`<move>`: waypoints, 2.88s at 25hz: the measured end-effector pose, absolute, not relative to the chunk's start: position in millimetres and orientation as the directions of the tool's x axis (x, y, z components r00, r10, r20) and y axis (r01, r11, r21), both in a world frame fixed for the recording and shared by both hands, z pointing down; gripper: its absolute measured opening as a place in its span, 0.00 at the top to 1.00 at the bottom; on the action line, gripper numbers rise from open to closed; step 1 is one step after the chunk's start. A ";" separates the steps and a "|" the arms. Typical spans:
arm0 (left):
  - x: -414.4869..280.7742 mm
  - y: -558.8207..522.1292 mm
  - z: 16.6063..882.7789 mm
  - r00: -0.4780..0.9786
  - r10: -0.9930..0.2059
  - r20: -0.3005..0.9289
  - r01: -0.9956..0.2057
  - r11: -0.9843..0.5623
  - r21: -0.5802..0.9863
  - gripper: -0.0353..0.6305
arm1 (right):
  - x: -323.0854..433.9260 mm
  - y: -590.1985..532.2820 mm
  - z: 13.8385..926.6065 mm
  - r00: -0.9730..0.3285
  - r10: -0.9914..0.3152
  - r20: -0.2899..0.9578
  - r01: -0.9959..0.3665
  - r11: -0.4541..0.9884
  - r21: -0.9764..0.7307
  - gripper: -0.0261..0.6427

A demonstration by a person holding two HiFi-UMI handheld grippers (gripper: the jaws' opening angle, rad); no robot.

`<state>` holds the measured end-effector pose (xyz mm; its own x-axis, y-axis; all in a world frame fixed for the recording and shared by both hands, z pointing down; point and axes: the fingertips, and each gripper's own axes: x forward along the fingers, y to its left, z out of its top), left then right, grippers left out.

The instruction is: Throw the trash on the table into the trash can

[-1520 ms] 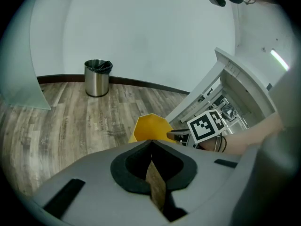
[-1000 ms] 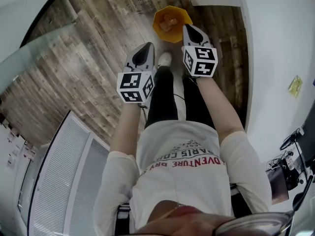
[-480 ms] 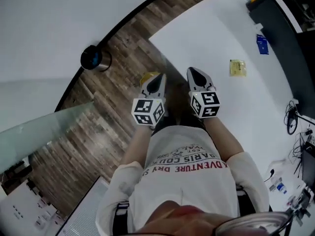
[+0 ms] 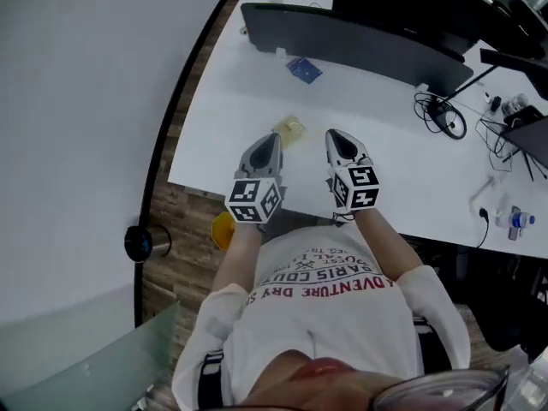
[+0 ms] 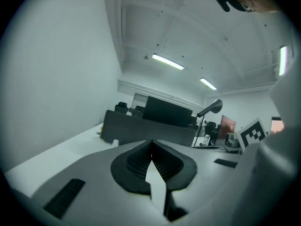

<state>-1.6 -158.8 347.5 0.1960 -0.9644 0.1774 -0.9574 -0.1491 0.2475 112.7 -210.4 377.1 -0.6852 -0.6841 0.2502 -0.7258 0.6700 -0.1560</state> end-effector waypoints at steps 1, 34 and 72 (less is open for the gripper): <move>19.5 -169.3 343.1 0.241 -0.956 0.166 -0.952 -0.199 0.234 0.91 | 138.4 -217.7 375.2 -0.651 -0.719 0.243 -0.758 0.634 -0.154 0.92; 88.3 -225.9 378.1 0.272 -0.929 0.250 -0.943 -0.205 0.263 0.91 | 234.0 -272.6 438.9 -0.611 -0.691 0.386 -0.783 0.598 -0.171 0.92; -96.7 -126.5 492.3 -0.011 -0.891 0.455 -0.907 0.201 0.370 0.91 | -10.8 -237.9 557.2 -0.734 -0.192 0.651 -0.448 0.858 -0.253 0.91</move>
<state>-96.7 -126.5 492.3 -0.0113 -0.8905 0.4548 -0.9071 0.2005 0.3701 -10.8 -237.9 557.2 -0.7344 -0.1917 0.6510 -0.4478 0.8577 -0.2526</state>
